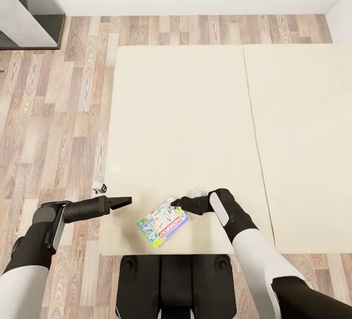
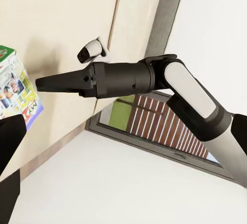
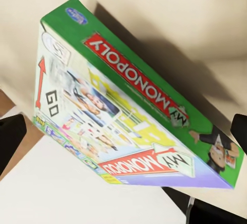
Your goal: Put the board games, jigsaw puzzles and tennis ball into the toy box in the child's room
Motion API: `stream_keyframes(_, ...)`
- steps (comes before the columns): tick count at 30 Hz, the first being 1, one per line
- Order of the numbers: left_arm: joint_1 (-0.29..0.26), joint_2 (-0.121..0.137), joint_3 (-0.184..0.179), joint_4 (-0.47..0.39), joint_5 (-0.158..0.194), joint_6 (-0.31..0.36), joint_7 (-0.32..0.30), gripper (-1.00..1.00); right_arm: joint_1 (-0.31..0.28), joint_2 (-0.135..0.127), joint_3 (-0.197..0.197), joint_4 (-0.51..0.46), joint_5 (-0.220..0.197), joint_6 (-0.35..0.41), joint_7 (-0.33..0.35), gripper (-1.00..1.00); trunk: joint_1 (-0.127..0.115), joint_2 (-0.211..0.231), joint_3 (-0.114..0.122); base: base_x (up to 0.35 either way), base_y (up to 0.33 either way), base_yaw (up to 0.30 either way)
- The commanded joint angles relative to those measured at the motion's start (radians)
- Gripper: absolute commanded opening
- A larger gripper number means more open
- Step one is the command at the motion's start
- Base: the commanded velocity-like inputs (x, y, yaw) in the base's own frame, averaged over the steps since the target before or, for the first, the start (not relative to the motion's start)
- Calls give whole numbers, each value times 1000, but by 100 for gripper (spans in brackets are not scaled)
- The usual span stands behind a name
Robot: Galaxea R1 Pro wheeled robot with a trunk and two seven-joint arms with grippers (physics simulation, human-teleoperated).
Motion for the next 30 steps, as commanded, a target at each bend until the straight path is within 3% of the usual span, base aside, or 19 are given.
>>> stream_keyframes(1,0,0,2,-1,-7,11,-7,100,0,0,0,-1,8,3,7,100,1,-1,1,0,0,0)
stream_keyframes(22,0,0,2,-1,-9,10,-7,100,0,0,-1,7,17,16,2,100,1,-1,9,0,0,0)
stream_keyframes(30,0,0,2,-1,-9,11,-7,100,1,-22,1,6,16,83,1,100,1,-1,9,0,0,0)
